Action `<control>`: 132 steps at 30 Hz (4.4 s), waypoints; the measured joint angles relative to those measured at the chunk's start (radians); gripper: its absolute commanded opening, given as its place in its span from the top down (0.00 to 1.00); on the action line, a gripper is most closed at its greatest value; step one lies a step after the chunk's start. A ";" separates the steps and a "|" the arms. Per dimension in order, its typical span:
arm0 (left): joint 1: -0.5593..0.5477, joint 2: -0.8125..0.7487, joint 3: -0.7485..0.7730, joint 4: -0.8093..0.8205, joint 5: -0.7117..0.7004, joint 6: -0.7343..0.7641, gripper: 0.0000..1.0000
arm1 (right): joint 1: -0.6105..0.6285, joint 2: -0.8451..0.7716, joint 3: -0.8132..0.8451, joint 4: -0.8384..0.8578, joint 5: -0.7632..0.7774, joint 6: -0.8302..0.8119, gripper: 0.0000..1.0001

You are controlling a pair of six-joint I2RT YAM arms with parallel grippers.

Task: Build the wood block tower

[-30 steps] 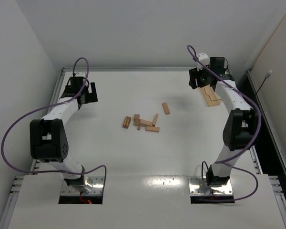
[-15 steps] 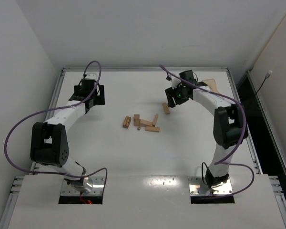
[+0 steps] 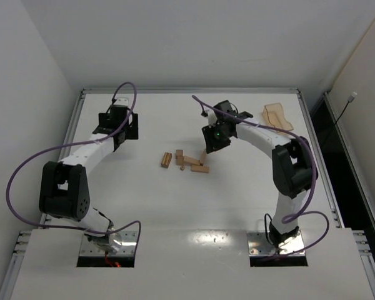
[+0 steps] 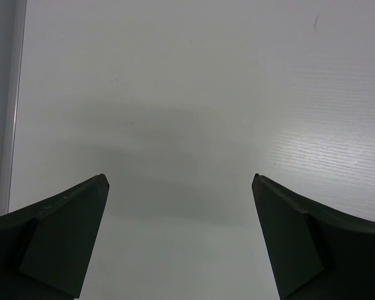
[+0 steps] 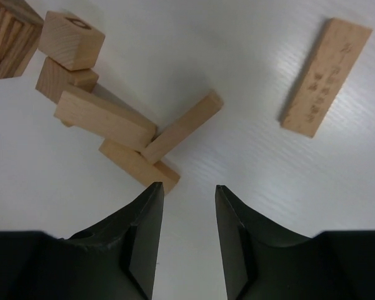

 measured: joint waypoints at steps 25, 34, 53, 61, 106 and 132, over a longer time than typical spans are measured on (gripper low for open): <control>0.000 -0.022 -0.030 0.006 -0.047 0.010 0.01 | 0.160 0.187 0.126 -0.130 0.373 0.313 0.65; 0.000 -0.022 -0.030 0.006 -0.048 0.019 0.01 | 0.153 0.220 0.190 -0.131 0.334 0.327 0.65; 0.000 -0.015 -0.030 0.018 -0.057 0.031 0.01 | 0.151 0.247 0.212 -0.089 0.229 0.207 0.66; 0.000 -0.014 -0.030 0.019 -0.057 0.031 0.01 | 0.150 0.246 0.161 -0.033 0.193 -0.005 0.60; 0.000 0.021 0.009 0.015 -0.090 -0.005 0.01 | -0.040 0.152 0.242 -0.085 0.242 0.088 1.00; 0.000 0.053 0.034 0.014 -0.090 0.000 0.01 | -0.097 0.278 0.242 -0.083 0.159 0.110 1.00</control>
